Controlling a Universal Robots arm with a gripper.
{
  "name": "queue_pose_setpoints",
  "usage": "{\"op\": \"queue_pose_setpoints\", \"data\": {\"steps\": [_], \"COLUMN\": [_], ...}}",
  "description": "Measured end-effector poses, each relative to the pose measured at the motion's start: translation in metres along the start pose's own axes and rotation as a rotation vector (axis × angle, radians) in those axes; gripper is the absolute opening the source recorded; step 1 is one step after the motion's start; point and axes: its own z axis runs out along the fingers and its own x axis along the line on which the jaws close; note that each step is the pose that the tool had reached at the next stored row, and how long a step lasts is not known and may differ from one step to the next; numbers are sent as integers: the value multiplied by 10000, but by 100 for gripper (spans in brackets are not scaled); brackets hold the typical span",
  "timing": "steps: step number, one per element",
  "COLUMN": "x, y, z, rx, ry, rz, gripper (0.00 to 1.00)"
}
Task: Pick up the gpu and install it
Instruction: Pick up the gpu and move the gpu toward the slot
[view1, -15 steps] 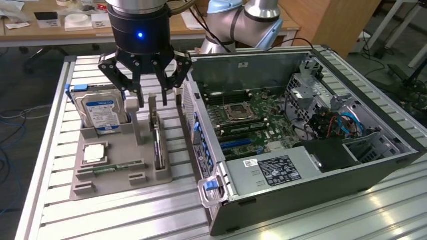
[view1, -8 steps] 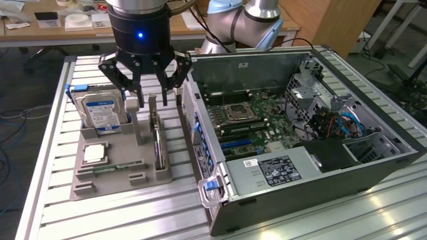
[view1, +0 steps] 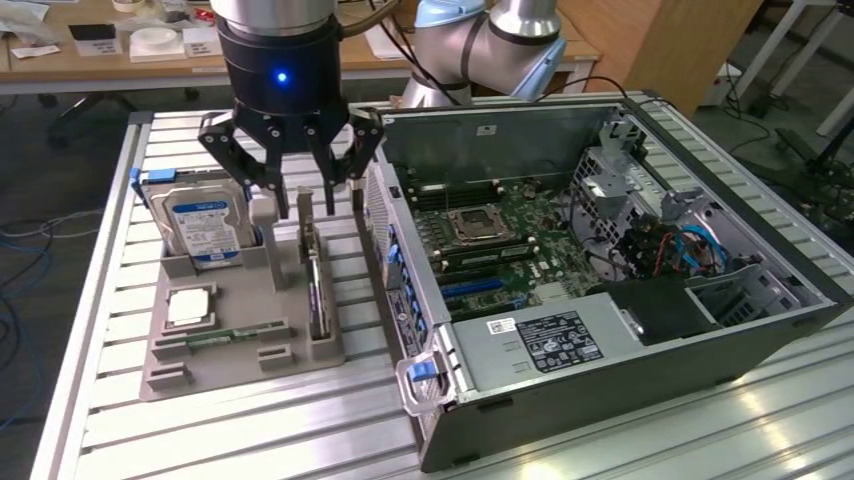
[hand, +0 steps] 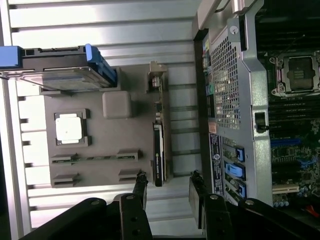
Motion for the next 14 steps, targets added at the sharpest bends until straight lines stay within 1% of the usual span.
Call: {"op": "queue_pose_setpoints", "data": {"steps": [5,14], "x": [1,1], "y": [-2,-2], "z": [38,42], "rx": [1,1], "ry": [0,0], "rz": [0,0], "gripper": [47,47]}}
